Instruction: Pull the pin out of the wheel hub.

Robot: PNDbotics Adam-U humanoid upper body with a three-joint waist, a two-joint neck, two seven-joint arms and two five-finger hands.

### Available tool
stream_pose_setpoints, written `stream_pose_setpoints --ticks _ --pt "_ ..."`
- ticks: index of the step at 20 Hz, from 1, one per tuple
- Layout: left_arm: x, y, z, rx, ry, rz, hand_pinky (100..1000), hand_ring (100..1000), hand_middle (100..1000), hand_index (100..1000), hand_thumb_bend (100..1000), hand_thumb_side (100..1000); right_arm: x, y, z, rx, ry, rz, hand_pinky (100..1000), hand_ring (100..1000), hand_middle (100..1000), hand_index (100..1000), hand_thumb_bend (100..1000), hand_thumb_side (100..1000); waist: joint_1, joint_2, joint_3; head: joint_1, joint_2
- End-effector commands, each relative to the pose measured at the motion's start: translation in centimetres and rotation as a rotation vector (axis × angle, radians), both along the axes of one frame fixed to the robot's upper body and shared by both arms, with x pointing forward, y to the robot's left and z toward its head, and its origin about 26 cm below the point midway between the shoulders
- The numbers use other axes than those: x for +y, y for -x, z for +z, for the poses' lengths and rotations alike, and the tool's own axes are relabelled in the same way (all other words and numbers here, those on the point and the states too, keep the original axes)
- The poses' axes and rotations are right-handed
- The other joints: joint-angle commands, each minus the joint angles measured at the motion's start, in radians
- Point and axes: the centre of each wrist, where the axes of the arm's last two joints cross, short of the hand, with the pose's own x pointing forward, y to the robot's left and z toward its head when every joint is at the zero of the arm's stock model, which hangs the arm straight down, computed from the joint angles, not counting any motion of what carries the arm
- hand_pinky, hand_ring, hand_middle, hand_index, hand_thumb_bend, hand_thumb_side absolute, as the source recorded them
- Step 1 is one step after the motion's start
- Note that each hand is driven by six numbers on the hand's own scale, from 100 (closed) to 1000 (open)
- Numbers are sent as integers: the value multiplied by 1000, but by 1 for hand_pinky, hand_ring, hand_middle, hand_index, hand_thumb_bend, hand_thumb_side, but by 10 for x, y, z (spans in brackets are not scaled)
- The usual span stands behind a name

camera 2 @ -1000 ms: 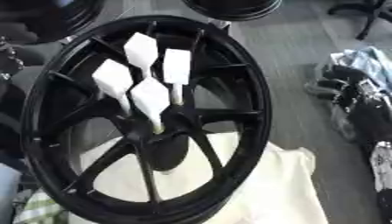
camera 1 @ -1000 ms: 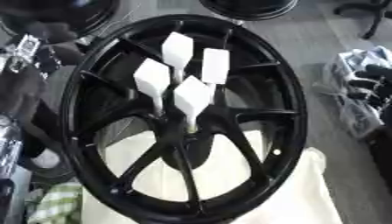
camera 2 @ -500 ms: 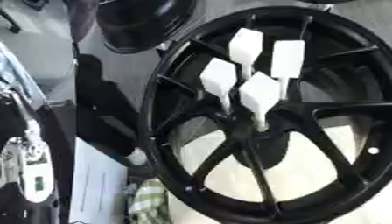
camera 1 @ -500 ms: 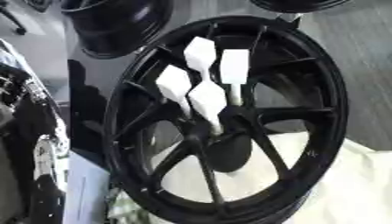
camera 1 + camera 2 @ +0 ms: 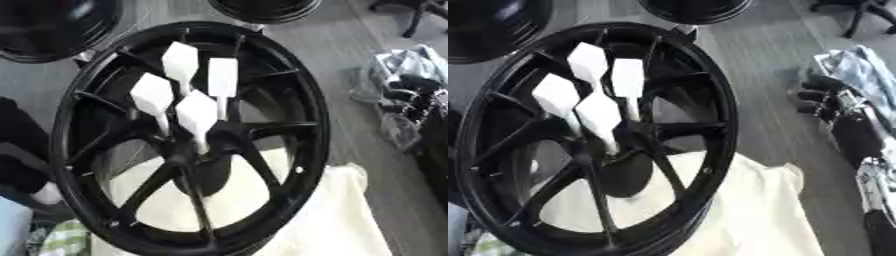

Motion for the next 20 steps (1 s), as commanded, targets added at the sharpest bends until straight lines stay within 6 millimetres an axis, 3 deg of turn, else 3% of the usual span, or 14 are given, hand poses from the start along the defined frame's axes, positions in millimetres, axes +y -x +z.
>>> stream_pose_setpoints --ticks 1,2,5,8,20 --pt "-12 -9 6 -20 -144 9 816 750 761 842 100 334 -2 2 15 -27 47 4 718 790 759 818 100 757 -1 -25 2 -8 2" --pt "-18 -12 6 -22 -206 12 829 770 778 850 100 441 -3 2 14 -22 50 2 718 790 759 818 100 760 0 -26 3 -10 3" --pt "-39 -18 -2 -64 -345 31 856 810 799 858 100 651 -3 2 13 -11 58 -3 718 789 759 818 100 762 3 -28 3 -5 3" --pt "-55 -25 -12 -126 -433 56 861 814 795 861 100 725 -3 2 12 -6 63 -2 718 789 758 817 100 762 6 -30 3 -1 7" --pt "-65 -61 -33 -195 -542 109 864 782 751 845 100 705 -3 2 10 6 70 3 718 789 758 816 100 766 8 -34 2 4 9"
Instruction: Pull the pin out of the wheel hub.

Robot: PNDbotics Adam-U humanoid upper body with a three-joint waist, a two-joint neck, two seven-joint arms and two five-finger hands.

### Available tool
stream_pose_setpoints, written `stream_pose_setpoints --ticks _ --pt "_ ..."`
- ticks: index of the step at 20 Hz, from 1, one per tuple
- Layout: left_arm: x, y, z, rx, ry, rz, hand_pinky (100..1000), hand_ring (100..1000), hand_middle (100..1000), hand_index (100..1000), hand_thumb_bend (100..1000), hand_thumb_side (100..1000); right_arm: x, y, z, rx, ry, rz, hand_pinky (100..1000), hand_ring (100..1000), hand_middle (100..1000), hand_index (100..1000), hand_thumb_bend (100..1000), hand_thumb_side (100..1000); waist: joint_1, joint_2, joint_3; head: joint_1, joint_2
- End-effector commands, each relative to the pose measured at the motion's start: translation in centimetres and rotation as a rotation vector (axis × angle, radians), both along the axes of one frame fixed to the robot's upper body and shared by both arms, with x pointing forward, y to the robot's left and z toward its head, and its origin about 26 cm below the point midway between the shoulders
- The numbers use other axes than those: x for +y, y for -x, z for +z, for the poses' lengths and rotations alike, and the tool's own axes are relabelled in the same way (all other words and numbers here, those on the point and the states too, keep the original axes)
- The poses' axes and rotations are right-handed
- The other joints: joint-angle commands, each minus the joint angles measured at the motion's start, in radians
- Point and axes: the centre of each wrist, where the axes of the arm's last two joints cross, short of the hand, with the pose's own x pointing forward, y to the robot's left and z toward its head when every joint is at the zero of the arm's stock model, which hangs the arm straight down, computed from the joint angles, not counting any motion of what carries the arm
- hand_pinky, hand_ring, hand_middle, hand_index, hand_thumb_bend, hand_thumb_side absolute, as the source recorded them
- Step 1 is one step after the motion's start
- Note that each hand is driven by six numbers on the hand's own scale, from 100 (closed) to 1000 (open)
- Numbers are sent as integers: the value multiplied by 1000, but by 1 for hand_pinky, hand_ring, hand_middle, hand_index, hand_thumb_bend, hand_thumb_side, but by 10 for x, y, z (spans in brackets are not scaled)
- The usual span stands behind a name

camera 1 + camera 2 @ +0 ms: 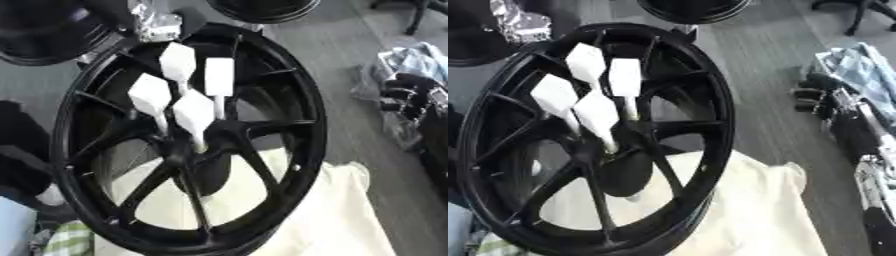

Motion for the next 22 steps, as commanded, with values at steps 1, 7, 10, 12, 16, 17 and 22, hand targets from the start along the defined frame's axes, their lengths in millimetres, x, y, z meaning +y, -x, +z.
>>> stream_pose_setpoints --ticks 1,7,10,12,16,17,22 --pt "1 -4 8 -86 -159 -75 863 776 742 837 100 684 -4 0 11 -11 44 3 718 789 758 816 100 766 -4 -26 -1 5 -1" --pt "4 -16 0 -115 -200 -71 864 777 740 837 100 703 -4 0 11 -10 43 4 718 789 758 816 100 766 -4 -26 -3 6 0" --pt "8 -18 -1 -123 -207 -68 876 781 728 821 100 923 -4 0 10 -8 45 4 718 789 758 816 100 769 -3 -25 -2 2 1" --pt "16 -18 -4 -142 -226 -68 879 781 722 815 100 950 -4 0 10 -7 49 5 718 789 758 816 100 769 -1 -24 -2 -1 3" --pt "30 -20 -9 -169 -256 -82 878 775 709 806 100 1000 -4 0 10 -6 54 6 717 789 758 816 100 771 0 -21 -3 -6 4" --pt "33 -20 -9 -173 -254 -88 878 773 704 803 100 1000 -4 0 10 -5 56 6 716 789 758 816 100 771 -1 -21 -3 -7 4" --pt "49 -10 -6 -192 -235 -112 880 748 643 753 100 1000 -4 0 10 -5 61 4 715 790 759 816 100 773 0 -18 -2 -9 6"
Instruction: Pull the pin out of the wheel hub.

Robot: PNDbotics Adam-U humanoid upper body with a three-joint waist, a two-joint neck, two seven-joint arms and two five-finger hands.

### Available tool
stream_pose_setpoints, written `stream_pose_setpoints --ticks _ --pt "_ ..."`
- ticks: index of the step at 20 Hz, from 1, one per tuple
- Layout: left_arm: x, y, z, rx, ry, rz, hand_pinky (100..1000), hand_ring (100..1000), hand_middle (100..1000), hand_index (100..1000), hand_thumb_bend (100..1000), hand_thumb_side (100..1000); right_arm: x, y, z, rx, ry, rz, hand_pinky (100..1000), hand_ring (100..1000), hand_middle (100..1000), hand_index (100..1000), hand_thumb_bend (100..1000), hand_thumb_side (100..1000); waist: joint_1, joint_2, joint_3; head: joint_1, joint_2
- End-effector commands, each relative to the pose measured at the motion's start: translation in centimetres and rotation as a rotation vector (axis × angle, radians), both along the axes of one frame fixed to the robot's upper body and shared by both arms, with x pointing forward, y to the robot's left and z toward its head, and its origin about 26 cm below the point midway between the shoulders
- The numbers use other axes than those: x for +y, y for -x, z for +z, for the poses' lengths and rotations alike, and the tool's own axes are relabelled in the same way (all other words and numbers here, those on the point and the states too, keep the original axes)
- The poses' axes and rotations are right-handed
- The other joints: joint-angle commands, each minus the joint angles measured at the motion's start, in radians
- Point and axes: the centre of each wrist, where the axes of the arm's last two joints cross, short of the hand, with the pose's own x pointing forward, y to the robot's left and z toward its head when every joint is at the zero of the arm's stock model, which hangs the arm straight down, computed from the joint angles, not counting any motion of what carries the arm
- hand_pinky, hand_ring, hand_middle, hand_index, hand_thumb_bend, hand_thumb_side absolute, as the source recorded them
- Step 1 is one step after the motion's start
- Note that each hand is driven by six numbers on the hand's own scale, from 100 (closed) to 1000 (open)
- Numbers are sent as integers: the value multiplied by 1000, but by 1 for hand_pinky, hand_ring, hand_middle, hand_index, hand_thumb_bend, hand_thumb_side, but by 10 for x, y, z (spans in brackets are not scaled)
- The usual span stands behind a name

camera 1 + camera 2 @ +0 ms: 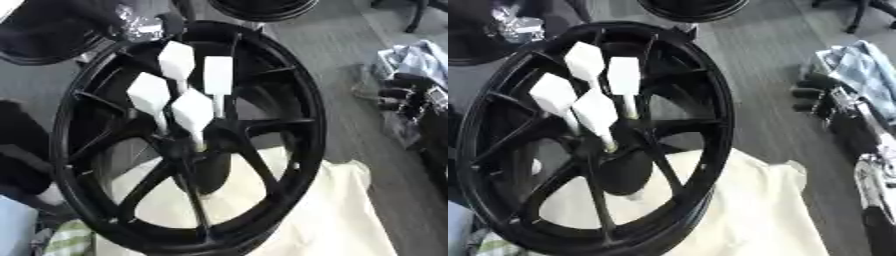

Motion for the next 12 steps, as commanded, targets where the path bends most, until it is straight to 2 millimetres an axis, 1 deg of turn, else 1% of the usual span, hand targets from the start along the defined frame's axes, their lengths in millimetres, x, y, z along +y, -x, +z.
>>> stream_pose_setpoints --ticks 1,6,7,9,12 --pt "15 11 17 -119 -272 -141 882 749 644 745 100 1000 -5 0 10 -15 44 0 715 790 759 816 100 773 -4 -18 0 -2 -2" --pt "24 20 11 -123 -294 -147 888 753 648 784 127 1000 -5 0 11 -17 45 -1 715 790 759 816 100 772 -2 -17 -1 -3 -3" --pt "26 21 9 -122 -300 -146 888 752 648 792 126 972 -5 0 11 -17 46 -1 715 790 759 816 100 772 -2 -17 -1 -3 -3" --pt "30 23 5 -120 -310 -142 888 753 651 796 142 840 -5 0 11 -17 47 1 715 790 759 816 100 772 -2 -16 -1 -5 -4" --pt "34 24 0 -116 -325 -139 890 757 667 810 165 737 -5 0 11 -17 49 0 715 790 759 816 100 773 -2 -14 -2 -5 -4"
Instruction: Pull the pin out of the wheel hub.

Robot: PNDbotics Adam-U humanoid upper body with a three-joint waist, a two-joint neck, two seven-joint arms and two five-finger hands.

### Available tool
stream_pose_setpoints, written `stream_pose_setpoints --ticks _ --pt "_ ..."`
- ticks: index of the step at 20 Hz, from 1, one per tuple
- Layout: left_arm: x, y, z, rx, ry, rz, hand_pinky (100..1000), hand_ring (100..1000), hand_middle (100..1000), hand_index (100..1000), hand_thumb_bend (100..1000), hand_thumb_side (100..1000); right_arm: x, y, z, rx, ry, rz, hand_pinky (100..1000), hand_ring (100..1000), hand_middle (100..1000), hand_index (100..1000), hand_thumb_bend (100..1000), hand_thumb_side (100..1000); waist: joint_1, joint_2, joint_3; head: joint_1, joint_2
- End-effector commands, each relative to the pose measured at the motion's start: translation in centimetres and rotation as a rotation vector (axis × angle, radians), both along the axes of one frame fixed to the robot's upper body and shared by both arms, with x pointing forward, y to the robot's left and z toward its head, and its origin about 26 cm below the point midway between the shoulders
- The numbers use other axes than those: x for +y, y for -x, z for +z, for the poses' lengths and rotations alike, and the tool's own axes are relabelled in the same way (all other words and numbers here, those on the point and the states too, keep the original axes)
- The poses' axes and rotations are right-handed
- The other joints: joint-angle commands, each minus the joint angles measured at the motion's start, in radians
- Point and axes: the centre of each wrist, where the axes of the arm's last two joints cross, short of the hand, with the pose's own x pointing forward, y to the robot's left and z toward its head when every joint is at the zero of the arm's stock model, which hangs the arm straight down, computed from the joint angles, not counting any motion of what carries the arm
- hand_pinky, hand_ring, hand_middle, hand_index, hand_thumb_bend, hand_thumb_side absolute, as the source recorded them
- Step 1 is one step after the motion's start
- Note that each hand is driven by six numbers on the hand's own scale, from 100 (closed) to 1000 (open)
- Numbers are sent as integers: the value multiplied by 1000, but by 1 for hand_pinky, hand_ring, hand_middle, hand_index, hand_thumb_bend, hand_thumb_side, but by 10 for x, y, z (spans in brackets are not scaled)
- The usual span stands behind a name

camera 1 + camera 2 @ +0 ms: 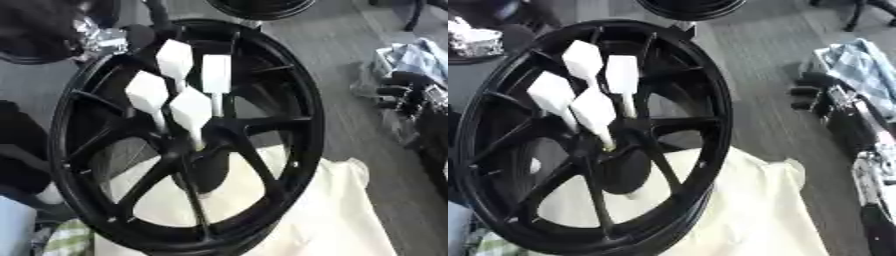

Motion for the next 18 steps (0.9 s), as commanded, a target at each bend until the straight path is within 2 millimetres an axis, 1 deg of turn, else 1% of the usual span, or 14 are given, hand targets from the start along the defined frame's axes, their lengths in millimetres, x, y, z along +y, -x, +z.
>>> stream_pose_setpoints --ticks 1,3,4,8,10,13,16,18 --pt "11 6 8 -100 -307 -128 891 761 677 824 163 722 -4 0 10 -15 38 -1 715 790 759 816 100 773 -4 -14 -1 -2 -5" --pt "14 5 4 -92 -315 -121 895 768 690 844 160 703 -4 0 10 -16 38 -2 715 791 759 816 100 774 -4 -13 -2 -1 -5" --pt "15 5 2 -88 -320 -117 896 770 693 849 186 672 -4 0 10 -16 39 -2 715 791 759 817 100 772 -4 -13 -2 0 -5" --pt "20 5 -4 -80 -337 -107 898 772 695 851 206 636 -4 1 9 -15 42 -3 715 791 760 817 100 774 -3 -13 -1 2 -4" --pt "21 4 -5 -77 -339 -103 897 771 691 848 227 588 -4 1 9 -15 42 -3 716 791 760 817 100 774 -3 -13 -1 2 -5" --pt "21 3 -7 -68 -337 -97 893 770 689 847 214 592 -4 1 9 -14 43 -2 716 791 760 817 100 775 -4 -12 -2 4 -7" --pt "21 1 -9 -51 -328 -87 891 772 694 852 188 623 -4 0 9 -12 45 -1 716 792 760 817 100 777 -4 -11 -3 7 -7" --pt "21 -1 -11 -37 -322 -79 893 774 695 851 199 616 -4 0 8 -12 45 -1 716 792 760 817 100 777 -4 -11 -3 10 -6"
